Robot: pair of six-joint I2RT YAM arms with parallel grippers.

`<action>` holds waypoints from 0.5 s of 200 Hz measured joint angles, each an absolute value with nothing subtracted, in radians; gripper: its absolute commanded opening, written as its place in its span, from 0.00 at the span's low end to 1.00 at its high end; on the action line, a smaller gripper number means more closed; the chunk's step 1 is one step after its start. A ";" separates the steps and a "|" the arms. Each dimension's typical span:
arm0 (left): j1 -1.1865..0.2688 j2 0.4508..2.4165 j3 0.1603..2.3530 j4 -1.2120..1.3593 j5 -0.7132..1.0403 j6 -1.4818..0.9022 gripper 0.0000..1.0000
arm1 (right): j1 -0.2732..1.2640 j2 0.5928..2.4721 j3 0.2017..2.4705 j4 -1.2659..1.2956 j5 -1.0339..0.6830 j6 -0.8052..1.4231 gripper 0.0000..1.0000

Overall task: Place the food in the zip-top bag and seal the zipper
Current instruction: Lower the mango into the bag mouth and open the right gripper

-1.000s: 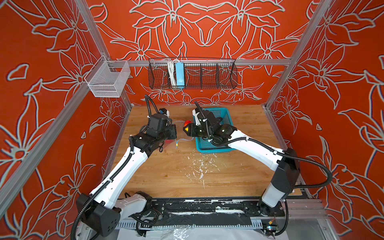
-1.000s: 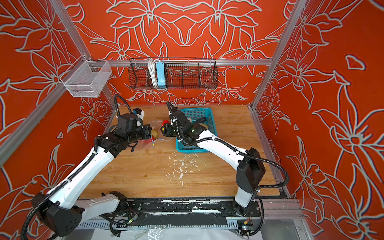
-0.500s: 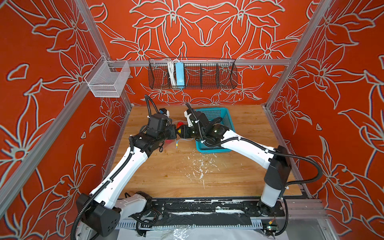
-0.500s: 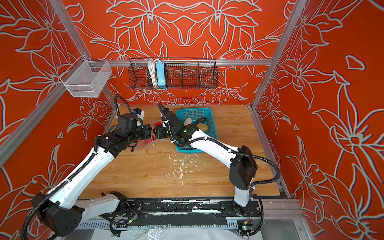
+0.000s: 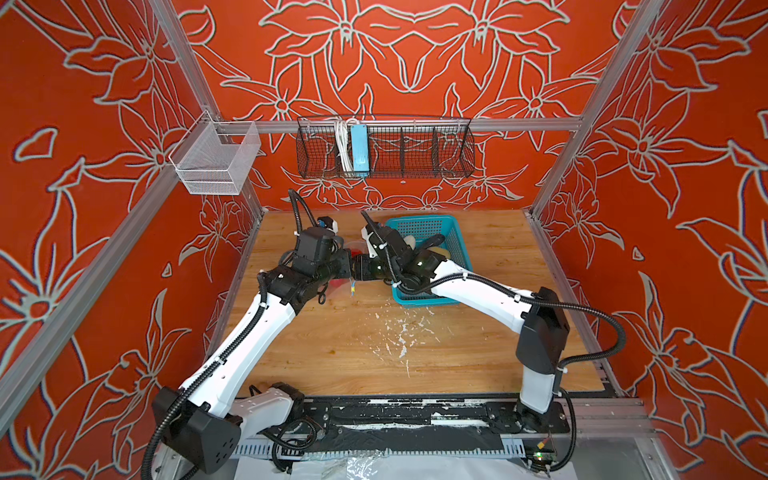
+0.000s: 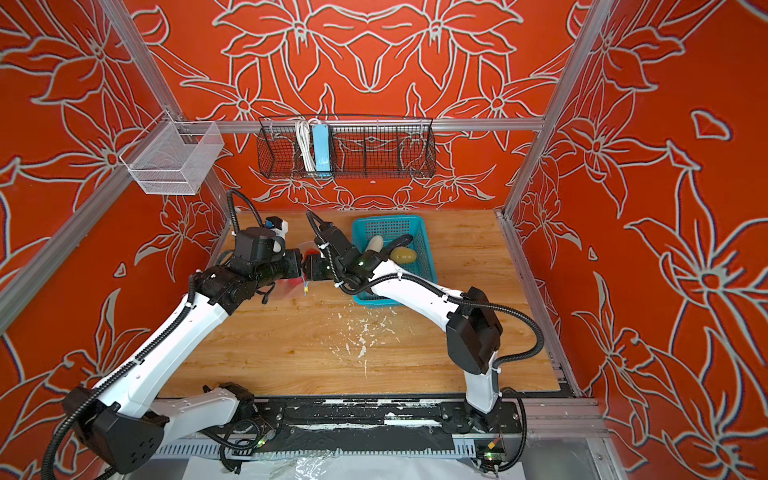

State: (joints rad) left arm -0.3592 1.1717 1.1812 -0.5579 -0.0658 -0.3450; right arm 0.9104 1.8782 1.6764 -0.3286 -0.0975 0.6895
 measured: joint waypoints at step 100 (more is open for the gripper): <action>-0.359 1.171 1.180 -0.558 -0.068 -0.345 0.00 | 0.912 1.867 1.692 -0.392 -0.064 0.659 0.98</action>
